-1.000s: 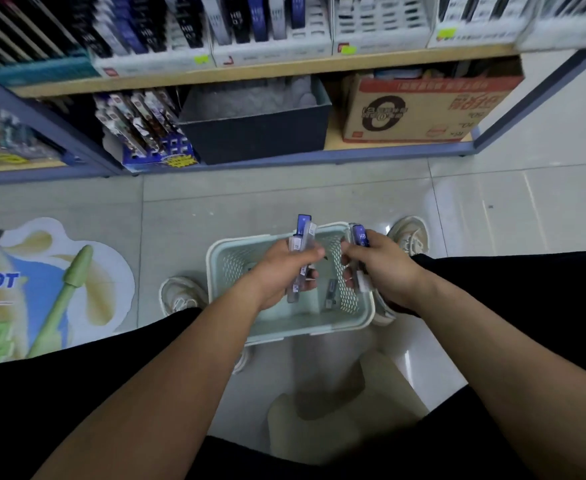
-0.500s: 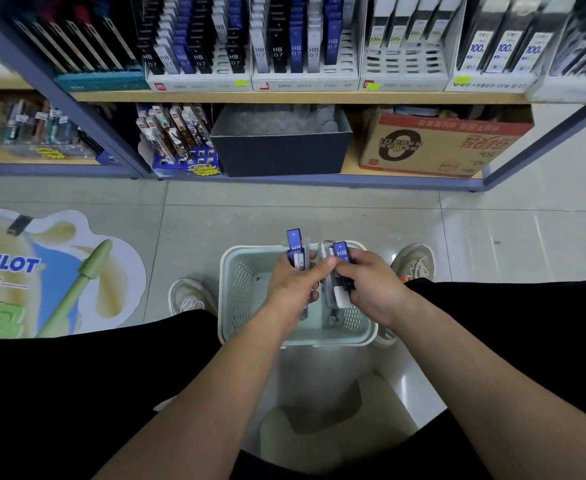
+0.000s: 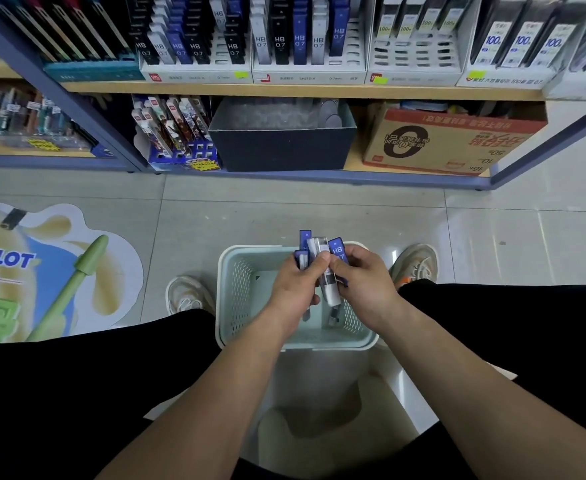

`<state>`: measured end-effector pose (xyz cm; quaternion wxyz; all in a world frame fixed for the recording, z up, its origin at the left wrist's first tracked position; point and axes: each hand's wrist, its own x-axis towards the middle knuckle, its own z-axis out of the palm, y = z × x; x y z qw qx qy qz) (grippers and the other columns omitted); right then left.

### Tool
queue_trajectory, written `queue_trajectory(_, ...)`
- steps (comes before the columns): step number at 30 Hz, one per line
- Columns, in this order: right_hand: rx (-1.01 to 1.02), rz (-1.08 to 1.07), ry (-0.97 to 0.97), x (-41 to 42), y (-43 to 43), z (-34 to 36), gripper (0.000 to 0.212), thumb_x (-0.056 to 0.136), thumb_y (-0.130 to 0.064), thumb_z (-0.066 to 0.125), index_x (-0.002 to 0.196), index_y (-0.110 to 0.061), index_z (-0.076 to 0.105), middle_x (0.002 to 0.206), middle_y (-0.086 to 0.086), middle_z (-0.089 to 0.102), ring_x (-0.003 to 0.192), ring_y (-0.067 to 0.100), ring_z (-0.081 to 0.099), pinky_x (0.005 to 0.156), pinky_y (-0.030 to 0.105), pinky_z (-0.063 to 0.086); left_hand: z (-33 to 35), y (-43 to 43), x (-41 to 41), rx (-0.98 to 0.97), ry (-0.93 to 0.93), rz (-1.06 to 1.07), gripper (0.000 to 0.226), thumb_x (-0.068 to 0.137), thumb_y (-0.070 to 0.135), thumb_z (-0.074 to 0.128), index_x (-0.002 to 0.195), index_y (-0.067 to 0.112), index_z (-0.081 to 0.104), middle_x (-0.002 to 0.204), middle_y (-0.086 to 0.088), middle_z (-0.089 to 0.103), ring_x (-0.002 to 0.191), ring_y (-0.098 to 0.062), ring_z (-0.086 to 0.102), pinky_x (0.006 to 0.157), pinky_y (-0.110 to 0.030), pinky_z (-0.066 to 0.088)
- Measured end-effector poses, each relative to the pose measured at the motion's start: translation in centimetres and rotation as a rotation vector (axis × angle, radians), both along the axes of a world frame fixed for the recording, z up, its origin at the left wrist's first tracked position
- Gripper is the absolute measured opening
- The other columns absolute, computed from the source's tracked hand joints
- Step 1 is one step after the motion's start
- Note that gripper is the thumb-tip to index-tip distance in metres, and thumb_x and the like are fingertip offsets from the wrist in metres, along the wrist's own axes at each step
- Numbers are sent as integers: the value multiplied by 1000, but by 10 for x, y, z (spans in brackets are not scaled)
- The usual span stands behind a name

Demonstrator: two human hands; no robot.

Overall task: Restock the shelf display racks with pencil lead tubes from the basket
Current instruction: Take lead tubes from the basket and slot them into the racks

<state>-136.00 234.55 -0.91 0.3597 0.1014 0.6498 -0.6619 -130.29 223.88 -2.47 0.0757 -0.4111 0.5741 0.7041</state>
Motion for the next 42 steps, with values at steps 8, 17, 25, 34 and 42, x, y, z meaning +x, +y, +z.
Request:
queue_trajectory(8,2,-31,44,0,-3,0,10,92,2,63,98,2,72,90,24,66,88,31,65,93,46,56,0,-14,-5,-81,39,27,13,93,32,69,99,20,70,86,-5,75,79,-24,72,64,-37,58)
queue_trajectory(17,115,128,194,-6,-10,23,11,93,-18,68,104,-16,68,91,2,78,76,12,65,73,30,51,23,-36,-5,-74,88,44,29,96,28,66,117,8,59,92,-16,75,67,-24,69,67,-40,55)
queue_trajectory(25,67,227,473,-40,-47,73,12,102,-23,55,94,-16,61,81,1,76,54,5,52,60,26,43,97,-82,-16,-69,239,31,18,99,23,61,111,10,60,82,-4,74,59,-19,63,58,-28,54)
queue_trajectory(34,9,305,622,-103,-117,134,14,95,-5,63,103,-16,66,87,7,75,73,12,69,66,24,54,164,-166,-14,-135,296,11,14,100,22,58,106,11,64,81,-6,74,55,-16,62,52,-25,53)
queue_trajectory(42,216,215,949,-187,-192,153,12,88,-18,75,91,-22,64,88,-5,67,86,13,67,82,33,58,170,-215,-32,-169,366,140,9,100,24,58,100,15,62,68,3,72,58,-18,64,55,-28,56)
